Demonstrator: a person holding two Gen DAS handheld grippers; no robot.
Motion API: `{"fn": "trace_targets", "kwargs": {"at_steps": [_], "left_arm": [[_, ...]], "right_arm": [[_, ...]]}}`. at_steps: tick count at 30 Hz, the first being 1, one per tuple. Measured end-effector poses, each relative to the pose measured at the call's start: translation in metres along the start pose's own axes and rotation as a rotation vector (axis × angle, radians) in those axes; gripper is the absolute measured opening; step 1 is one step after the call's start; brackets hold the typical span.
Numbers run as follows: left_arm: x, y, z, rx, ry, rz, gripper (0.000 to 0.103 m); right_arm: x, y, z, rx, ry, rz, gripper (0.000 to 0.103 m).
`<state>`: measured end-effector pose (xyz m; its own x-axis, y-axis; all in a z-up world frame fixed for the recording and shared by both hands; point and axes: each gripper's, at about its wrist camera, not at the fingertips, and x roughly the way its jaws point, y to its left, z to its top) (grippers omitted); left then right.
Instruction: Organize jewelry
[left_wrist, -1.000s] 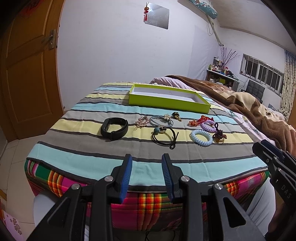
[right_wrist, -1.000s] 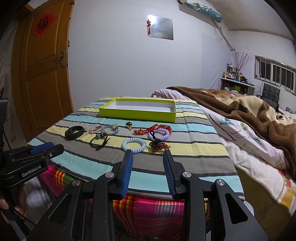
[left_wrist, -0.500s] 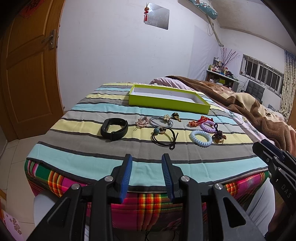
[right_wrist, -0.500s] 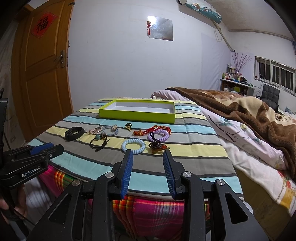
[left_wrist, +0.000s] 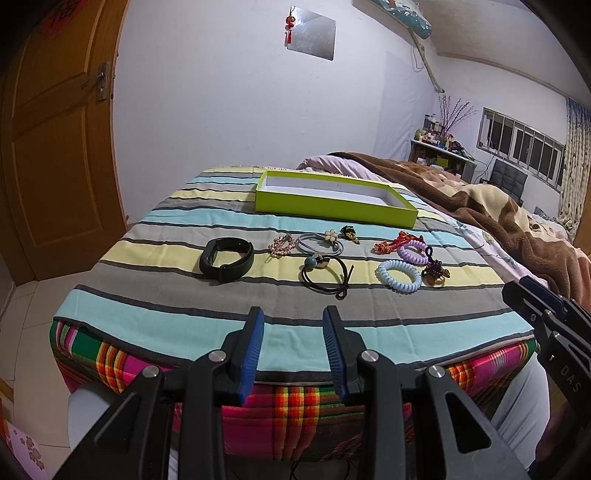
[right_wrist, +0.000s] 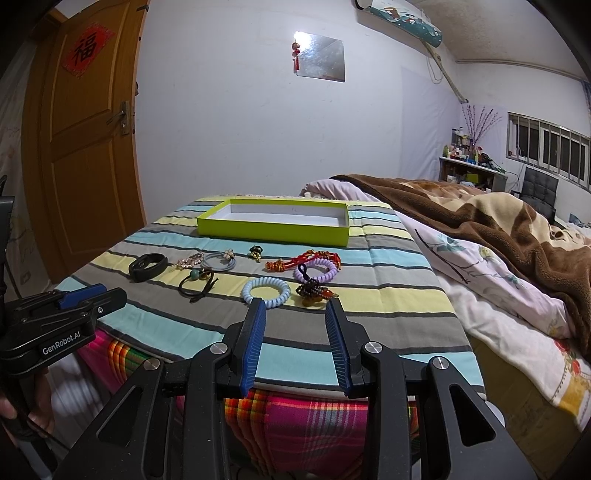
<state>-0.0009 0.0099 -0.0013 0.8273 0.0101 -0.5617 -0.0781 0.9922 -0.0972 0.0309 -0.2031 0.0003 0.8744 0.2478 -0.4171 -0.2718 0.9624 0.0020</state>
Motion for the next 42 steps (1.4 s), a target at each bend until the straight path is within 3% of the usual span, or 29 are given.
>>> {"fn": "trace_targets", "kwargs": {"at_steps": [24, 31, 42], "left_arm": [[0.016, 0.002, 0.003, -0.008, 0.033, -0.024, 0.035], [0.035, 0.004, 0.015, -0.007, 0.054, -0.026, 0.034], [0.081, -0.002, 0.033, 0.011, 0.163, -0.035, 0.034]], "right_arm": [[0.013, -0.006, 0.005, 0.013, 0.021, -0.01, 0.035], [0.038, -0.016, 0.014, 0.029, 0.063, -0.007, 0.035], [0.093, -0.026, 0.025, 0.046, 0.192, 0.014, 0.035]]}}
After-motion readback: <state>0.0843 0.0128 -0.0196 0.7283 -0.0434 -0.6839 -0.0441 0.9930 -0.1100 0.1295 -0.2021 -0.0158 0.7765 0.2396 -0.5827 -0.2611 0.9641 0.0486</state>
